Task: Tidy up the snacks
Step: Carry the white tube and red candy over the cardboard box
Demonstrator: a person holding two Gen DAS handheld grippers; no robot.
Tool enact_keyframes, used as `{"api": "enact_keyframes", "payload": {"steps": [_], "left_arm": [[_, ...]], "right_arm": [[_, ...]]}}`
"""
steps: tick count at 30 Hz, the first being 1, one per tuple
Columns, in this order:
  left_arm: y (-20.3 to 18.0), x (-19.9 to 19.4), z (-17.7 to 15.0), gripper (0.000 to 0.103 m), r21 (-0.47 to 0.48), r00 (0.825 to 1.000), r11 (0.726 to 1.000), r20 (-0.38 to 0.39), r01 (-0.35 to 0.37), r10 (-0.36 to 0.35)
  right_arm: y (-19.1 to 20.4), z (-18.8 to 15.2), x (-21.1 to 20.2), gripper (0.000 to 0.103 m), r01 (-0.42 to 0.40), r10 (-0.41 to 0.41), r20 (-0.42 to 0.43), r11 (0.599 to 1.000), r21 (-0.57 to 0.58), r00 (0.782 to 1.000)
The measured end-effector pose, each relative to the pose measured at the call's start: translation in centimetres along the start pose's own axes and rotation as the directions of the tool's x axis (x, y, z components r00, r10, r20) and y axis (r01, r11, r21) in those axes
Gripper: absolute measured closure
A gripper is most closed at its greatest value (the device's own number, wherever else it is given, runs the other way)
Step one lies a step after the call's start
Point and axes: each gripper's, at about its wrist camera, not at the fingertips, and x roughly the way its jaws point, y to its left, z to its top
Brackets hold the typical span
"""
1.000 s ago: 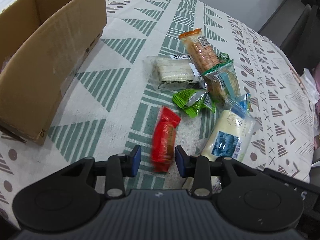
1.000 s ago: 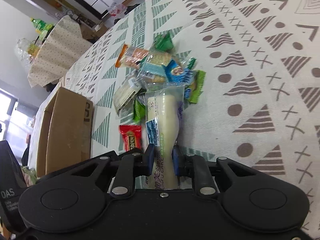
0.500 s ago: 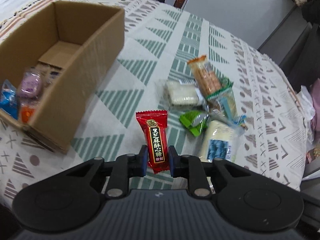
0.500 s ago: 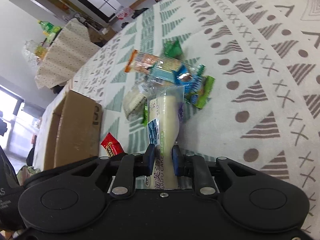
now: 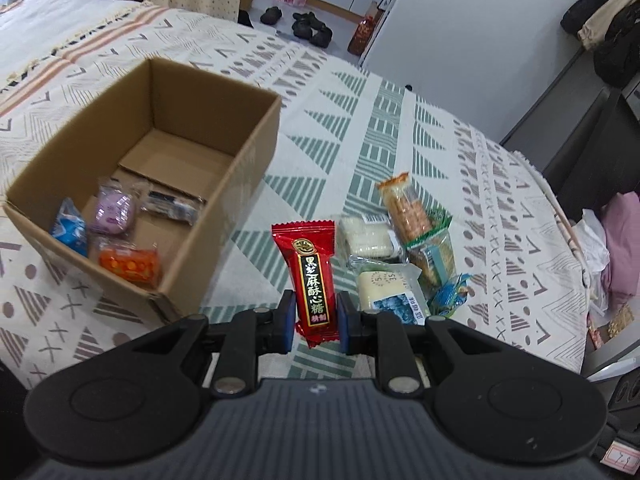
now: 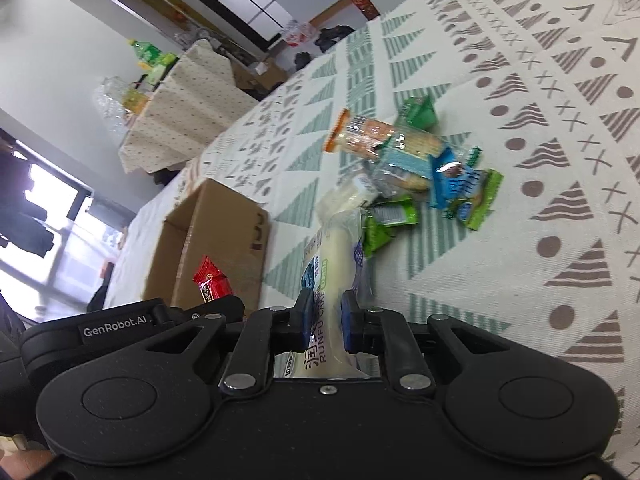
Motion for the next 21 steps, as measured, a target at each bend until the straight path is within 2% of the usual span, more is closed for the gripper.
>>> {"api": "enact_keyframes", "payload": {"steps": [12, 21], "left_arm": [[2.3, -4.0, 2.0, 0.083, -0.043, 0.999, 0.999, 0.05, 0.016, -0.014], [4.9, -5.5, 4.2, 0.083, -0.065, 0.997, 0.998, 0.072, 0.027, -0.022]], "right_arm": [[3.8, 0.6, -2.0, 0.089, -0.094, 0.095, 0.052, 0.995, -0.018, 0.994], [7.6, 1.0, -1.3, 0.089, -0.111, 0.115, 0.091, 0.993, -0.045, 0.989]]}}
